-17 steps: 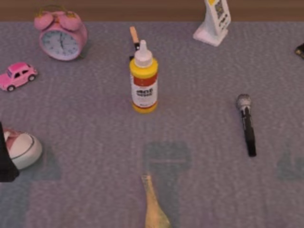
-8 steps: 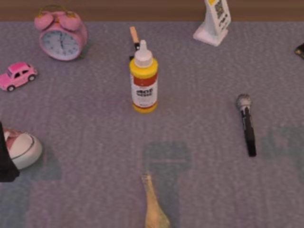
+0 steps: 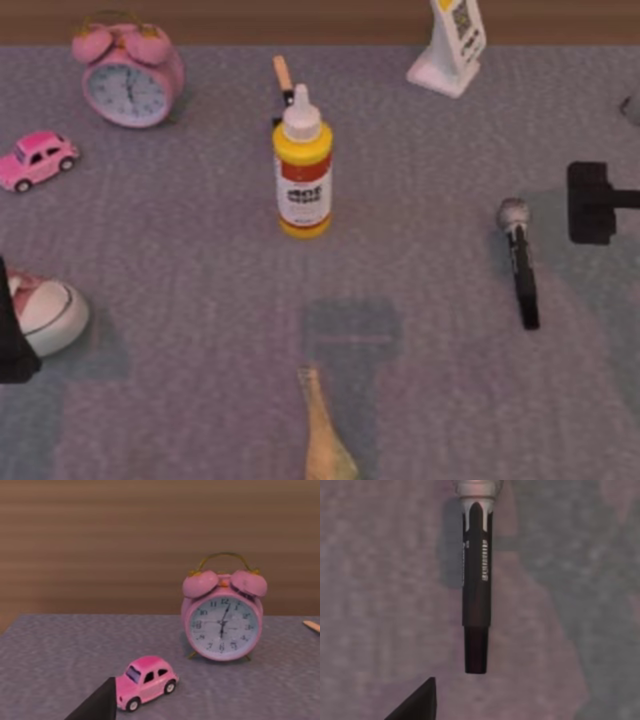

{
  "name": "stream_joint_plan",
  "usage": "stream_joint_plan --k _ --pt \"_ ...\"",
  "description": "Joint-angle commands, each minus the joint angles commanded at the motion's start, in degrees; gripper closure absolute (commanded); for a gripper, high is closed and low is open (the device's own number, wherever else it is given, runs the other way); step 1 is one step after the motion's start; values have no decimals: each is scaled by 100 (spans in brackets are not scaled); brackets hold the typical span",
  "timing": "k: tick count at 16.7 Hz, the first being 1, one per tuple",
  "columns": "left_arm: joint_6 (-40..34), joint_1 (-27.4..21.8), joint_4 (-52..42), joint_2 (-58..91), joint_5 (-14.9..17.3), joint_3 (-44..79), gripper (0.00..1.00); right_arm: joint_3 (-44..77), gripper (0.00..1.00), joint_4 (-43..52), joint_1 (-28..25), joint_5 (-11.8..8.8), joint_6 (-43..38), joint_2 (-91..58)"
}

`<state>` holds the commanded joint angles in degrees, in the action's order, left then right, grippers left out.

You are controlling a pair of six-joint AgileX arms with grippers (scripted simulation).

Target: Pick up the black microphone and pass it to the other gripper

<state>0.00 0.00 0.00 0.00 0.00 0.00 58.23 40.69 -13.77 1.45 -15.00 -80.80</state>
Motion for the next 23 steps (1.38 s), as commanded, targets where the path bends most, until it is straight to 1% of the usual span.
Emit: stream_joint_plan --k 3,6,9,11,17,19,23 --pt "0 0 0 0 0 0 0 1055 0 715 -251 21 -267 -1482" --pt "0 0 0 0 0 0 0 1910 0 1239 -448 35 -476 -2539" --pt "0 0 0 0 0 0 0 2453 0 1531 -566 45 -605 -3130" --pt "0 0 0 0 0 0 0 2591 0 1599 -594 49 -636 -3271" --pt "0 0 0 0 0 0 0 2527 0 1495 -569 47 -623 -3313" --pt "0 0 0 0 0 0 0 2380 0 1179 -571 49 -615 -3495" --pt "0 0 0 0 0 0 0 1964 0 176 -559 52 -612 -4028"
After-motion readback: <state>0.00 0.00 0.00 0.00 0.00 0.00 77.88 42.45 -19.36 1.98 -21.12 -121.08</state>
